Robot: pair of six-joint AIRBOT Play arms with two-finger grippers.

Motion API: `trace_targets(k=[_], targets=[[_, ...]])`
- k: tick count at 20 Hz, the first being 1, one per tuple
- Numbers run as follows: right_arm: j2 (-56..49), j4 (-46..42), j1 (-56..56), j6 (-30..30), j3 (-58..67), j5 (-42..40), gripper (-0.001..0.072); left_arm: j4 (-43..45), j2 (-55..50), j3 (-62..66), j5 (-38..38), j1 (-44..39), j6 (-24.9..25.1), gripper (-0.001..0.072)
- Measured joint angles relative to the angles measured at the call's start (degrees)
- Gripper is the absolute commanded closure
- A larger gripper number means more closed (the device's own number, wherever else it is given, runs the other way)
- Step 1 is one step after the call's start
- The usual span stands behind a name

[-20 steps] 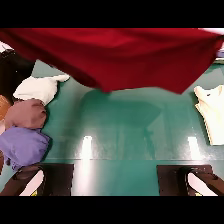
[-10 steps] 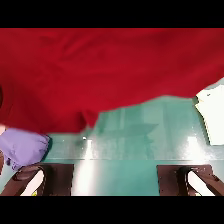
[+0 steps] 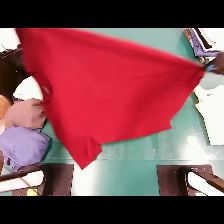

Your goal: Fold the shirts.

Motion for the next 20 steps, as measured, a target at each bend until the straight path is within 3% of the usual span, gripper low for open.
trace_targets(k=[4, 5, 6, 7, 11, 14, 20], targets=[[-10.91, -0.09, 0.85, 0.2, -4.42, -5.7, 0.0692, 0.11, -13.7, 0.0, 2.05, -4.15, 2.86, 0.0679], [-13.2, -0.02, 0.94, 0.2, -4.33, -6.75, 0.0686, 0.26, -16.15, 0.0, 2.91, -4.85, 3.21, 0.0535], [-15.47, 0.07, 1.03, 0.2, -3.78, -7.45, 0.0581, 0.55, -17.75, 0.0, 4.07, -5.31, 3.28, 0.0185], [-17.31, 0.11, 1.07, 0.13, -3.02, -8.0, 0.0384, 0.74, -19.06, 0.02, 4.72, -5.55, 3.26, 0.0135], [-21.0, 0.52, 1.09, -1.51, 1.6, -8.02, 0.0369, 2.58, -19.8, -0.02, 2.03, -3.87, 2.12, 0.0165], [-18.08, 0.61, 0.15, -2.99, 1.03, -6.95, 0.0369, 4.44, -16.2, -2.67, -3.08, -1.16, 1.64, 0.0165], [-4.42, 0.57, -3.17, -4.46, -13.33, -6.27, 0.0369, 8.31, -0.37, -27.5, -5.57, 0.81, 1.42, 0.0165]])
